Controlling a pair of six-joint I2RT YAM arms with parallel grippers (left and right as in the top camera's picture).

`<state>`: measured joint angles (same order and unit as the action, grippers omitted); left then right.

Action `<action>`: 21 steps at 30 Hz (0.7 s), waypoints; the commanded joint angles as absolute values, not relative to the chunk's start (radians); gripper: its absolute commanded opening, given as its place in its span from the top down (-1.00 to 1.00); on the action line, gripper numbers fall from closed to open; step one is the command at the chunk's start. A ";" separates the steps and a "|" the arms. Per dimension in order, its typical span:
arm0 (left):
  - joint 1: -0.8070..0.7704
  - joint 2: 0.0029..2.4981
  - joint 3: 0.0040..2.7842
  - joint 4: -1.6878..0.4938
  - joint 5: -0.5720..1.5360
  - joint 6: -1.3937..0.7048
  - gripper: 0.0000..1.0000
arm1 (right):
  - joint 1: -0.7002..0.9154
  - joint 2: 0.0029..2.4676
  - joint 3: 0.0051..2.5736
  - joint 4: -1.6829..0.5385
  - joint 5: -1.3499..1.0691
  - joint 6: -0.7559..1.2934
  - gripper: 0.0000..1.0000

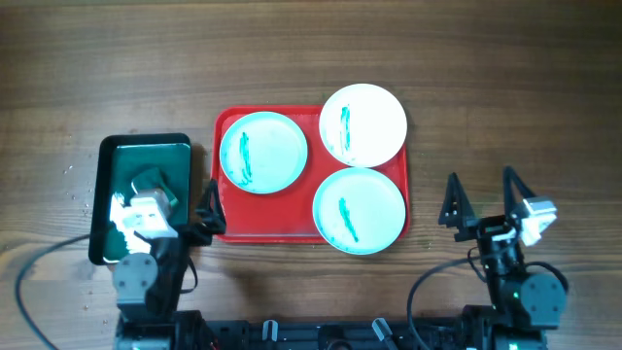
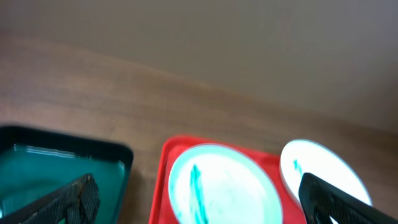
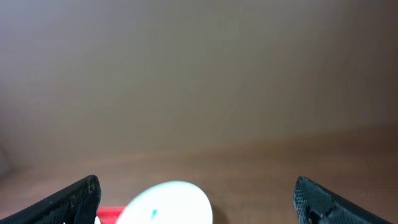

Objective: Clean dirty plates on tray and stack at the side
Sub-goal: 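Move the left gripper to the sponge and the right gripper to the top-left plate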

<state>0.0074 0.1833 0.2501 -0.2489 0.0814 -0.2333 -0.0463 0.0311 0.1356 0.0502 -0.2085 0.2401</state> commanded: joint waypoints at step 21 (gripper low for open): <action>0.004 1.519 1.666 -1.370 0.154 -0.120 -1.00 | -0.042 1.286 1.354 -0.870 -0.452 0.110 -1.00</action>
<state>0.0074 1.4597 1.6482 -1.3758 0.1200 -0.1352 -0.0463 1.2057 1.3235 -0.8970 -0.4118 0.0433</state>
